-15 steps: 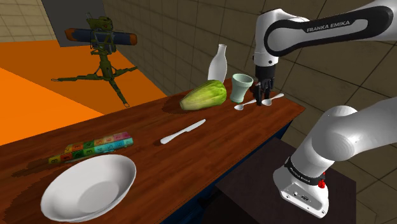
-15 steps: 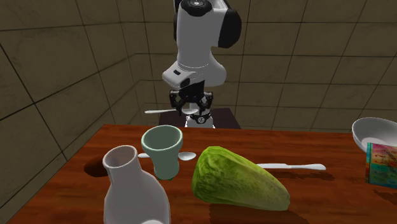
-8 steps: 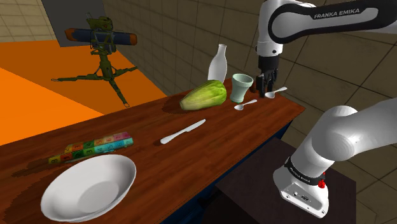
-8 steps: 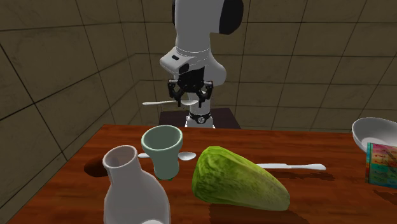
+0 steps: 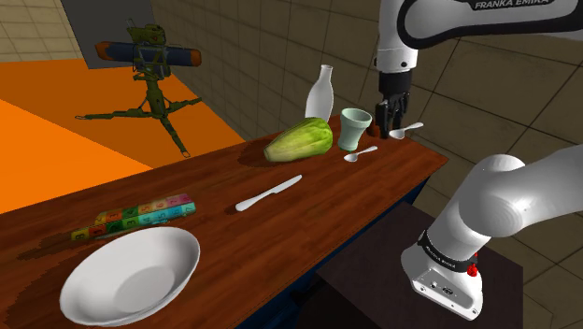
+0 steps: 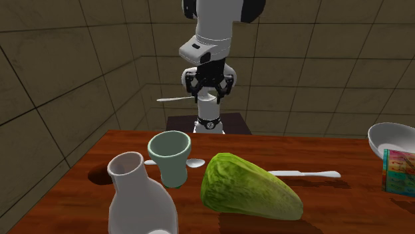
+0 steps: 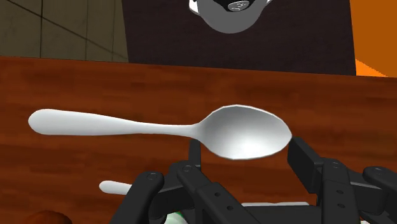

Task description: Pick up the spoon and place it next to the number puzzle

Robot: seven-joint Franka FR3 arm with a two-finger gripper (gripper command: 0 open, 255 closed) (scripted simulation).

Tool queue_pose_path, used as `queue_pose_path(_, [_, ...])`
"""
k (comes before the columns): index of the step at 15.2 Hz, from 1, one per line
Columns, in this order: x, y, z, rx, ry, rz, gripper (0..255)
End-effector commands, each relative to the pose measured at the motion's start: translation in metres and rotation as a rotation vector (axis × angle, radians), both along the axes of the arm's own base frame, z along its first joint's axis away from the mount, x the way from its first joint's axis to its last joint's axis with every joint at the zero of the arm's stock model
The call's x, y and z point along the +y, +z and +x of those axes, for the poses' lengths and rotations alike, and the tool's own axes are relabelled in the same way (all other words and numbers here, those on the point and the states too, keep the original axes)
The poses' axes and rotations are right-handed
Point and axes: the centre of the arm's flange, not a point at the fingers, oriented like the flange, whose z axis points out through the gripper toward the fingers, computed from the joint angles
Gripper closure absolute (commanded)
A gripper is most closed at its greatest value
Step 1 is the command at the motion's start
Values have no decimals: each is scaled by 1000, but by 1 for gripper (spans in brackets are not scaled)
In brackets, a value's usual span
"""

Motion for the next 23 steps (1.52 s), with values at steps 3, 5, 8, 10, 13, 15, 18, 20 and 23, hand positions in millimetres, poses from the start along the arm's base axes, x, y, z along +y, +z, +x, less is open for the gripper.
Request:
queue_pose_path(3, [49, 0, 2, 0, -1, 0, 255])
queue_pose_path(5, [75, 0, 3, 0, -1, 0, 255])
queue_pose_path(8, [115, 1, 4, 0, -1, 0, 255])
queue_pose_path(10, [141, 1, 5, 0, -1, 0, 255])
queue_pose_path(13, [181, 1, 6, 0, -1, 0, 255])
queue_pose_path(15, [207, 1, 7, 0, -1, 0, 255])
queue_pose_path(18, [247, 1, 8, 0, -1, 0, 255])
queue_pose_path(20, [273, 1, 8, 0, -1, 0, 255])
queue_pose_path(23, [313, 1, 10, 0, -1, 0, 255])
